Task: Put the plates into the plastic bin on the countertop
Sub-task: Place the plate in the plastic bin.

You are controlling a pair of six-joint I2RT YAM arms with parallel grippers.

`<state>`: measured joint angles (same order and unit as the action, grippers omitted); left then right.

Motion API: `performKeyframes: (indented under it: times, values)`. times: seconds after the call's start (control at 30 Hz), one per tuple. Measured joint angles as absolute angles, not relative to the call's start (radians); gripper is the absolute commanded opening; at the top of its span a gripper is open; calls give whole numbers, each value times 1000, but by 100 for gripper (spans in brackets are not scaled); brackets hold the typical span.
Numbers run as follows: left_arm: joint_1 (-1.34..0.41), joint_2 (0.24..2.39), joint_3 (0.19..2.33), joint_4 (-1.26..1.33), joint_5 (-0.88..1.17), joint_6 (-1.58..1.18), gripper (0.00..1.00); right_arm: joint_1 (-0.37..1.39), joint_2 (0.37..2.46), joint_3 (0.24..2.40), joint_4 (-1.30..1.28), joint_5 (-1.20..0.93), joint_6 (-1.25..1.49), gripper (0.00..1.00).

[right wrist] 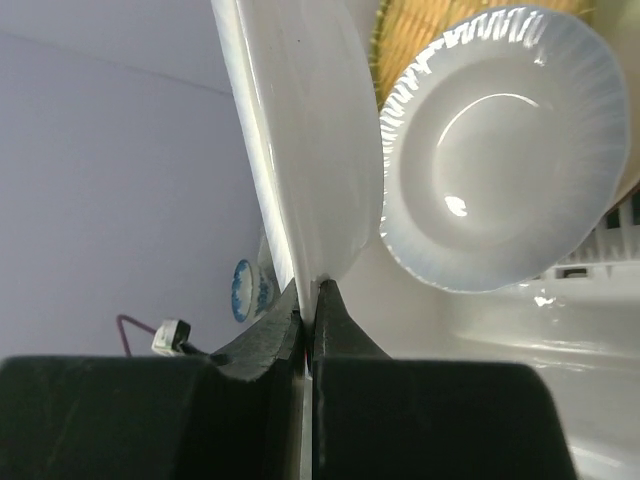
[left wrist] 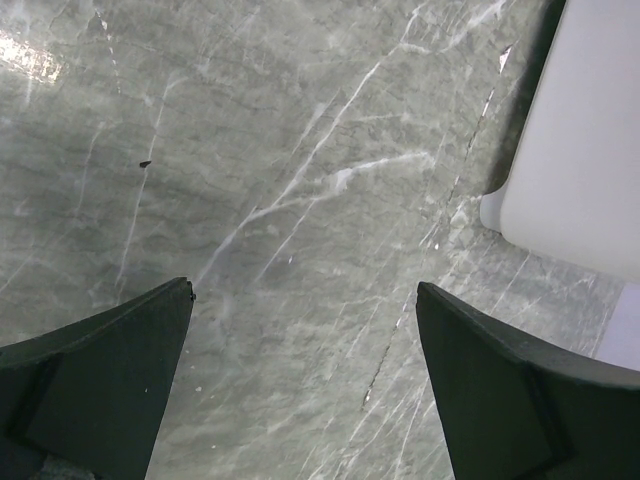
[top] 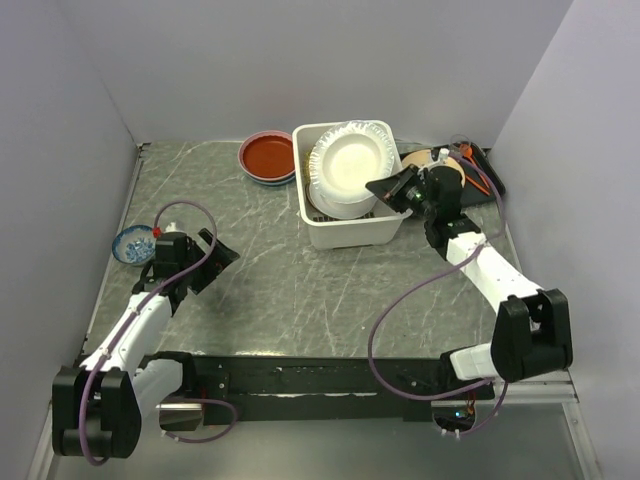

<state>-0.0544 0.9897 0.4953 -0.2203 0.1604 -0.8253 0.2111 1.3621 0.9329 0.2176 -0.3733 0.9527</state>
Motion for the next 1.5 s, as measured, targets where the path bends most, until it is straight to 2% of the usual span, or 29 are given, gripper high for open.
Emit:
performKeyframes:
  times: [0.4, 0.9, 1.0, 1.17, 1.2, 1.3, 1.33, 1.5]
  values:
    - [-54, 962, 489, -233, 130, -826, 99, 193, 1569, 999, 261, -434, 982, 0]
    - [-54, 960, 481, -251, 111, -828, 99, 192, 1613, 1000, 313, -459, 989, 0]
    - [-54, 962, 481, -249, 112, -828, 99, 192, 1613, 1001, 307, -461, 981, 3]
    - [-54, 995, 481, -237, 115, -828, 99, 192, 1613, 1000, 275, -461, 963, 17]
    - [-54, 1002, 481, -234, 116, -828, 99, 192, 1613, 1000, 268, -461, 959, 25]
    - [-54, 1013, 482, -226, 116, -828, 99, 192, 1613, 1003, 272, -465, 946, 37]
    - [-54, 1016, 482, -224, 116, -828, 99, 191, 1613, 1006, 269, -467, 938, 45]
    - [-54, 1052, 506, -221, 116, -827, 99, 190, 1625, 1016, 259, -489, 917, 59]
